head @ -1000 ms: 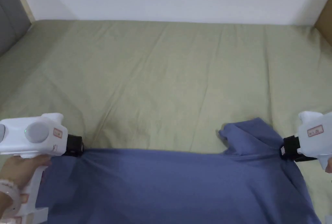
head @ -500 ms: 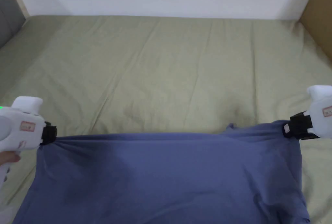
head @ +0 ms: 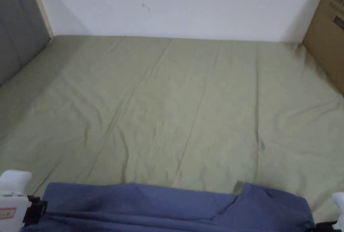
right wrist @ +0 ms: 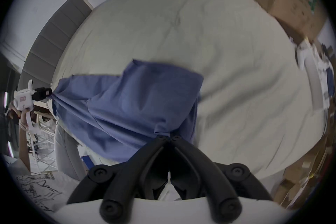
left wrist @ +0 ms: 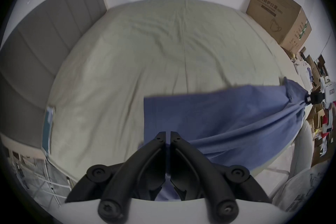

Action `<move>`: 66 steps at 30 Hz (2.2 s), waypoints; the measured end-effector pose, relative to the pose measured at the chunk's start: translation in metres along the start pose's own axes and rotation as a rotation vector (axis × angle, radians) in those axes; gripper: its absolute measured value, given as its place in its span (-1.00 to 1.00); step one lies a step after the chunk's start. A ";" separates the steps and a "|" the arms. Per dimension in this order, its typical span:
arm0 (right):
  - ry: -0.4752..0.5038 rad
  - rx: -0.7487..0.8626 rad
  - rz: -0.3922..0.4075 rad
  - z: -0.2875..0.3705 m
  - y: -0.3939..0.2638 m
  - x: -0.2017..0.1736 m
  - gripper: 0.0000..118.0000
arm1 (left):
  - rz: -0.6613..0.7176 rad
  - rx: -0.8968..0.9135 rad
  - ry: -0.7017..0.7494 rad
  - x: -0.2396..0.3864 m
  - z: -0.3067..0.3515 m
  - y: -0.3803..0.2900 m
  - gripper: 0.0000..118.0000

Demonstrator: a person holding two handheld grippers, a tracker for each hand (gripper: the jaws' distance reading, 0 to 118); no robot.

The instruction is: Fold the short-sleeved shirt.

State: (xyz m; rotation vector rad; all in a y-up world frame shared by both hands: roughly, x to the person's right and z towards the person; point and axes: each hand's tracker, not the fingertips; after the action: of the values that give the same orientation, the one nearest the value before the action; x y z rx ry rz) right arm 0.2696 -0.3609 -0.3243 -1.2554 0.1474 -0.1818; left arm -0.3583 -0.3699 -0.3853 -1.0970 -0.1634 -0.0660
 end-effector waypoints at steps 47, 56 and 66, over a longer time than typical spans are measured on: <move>0.168 0.347 0.233 -0.017 -0.010 -0.226 -1.00 | 0.964 0.245 -0.663 -0.100 -0.035 -0.123 0.93; 0.200 0.301 0.258 -0.030 -0.006 -0.239 -1.00 | 0.931 0.193 -0.962 -0.098 -0.069 -0.106 0.90; 0.208 0.304 0.210 -0.029 -0.007 -0.217 -1.00 | 0.899 0.084 -0.792 -0.095 -0.062 -0.104 -0.88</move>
State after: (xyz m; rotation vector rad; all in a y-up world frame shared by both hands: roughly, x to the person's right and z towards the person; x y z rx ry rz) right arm 0.0513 -0.3429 -0.3245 -0.9095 0.4137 -0.1464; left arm -0.4595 -0.4749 -0.3366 -0.9793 -0.3590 1.1786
